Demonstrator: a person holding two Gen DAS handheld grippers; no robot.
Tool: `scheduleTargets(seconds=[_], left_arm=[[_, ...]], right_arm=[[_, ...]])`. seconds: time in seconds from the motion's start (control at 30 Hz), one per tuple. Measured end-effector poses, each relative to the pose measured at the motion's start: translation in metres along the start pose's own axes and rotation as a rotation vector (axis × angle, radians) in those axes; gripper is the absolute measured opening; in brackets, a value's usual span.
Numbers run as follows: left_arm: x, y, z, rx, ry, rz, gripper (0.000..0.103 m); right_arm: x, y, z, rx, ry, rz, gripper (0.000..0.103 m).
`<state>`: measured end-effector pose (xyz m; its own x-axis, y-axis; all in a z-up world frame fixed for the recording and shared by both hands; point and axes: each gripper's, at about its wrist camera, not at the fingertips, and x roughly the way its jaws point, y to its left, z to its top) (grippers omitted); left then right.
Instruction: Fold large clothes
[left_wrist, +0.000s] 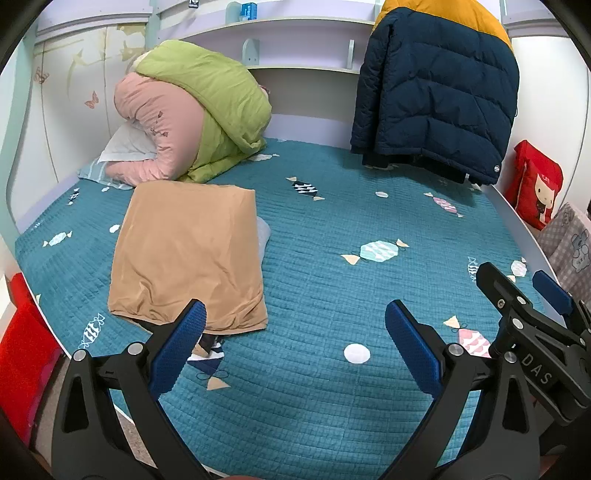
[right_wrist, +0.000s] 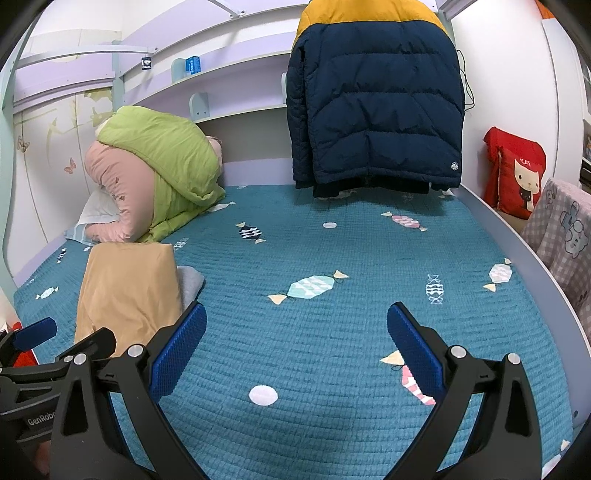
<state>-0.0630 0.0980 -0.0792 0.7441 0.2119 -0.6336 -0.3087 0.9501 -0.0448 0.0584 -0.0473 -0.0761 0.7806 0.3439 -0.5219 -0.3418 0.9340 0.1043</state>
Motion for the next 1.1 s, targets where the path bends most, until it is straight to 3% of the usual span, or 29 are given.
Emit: scheduleTargets(seconds=[1.1], left_arm=[[-0.0036,-0.0029,-0.0031,-0.005,-0.007,0.007,0.098]], right_arm=[[-0.0065,0.0019,-0.0041,0.013,-0.009,-0.007,0.095]])
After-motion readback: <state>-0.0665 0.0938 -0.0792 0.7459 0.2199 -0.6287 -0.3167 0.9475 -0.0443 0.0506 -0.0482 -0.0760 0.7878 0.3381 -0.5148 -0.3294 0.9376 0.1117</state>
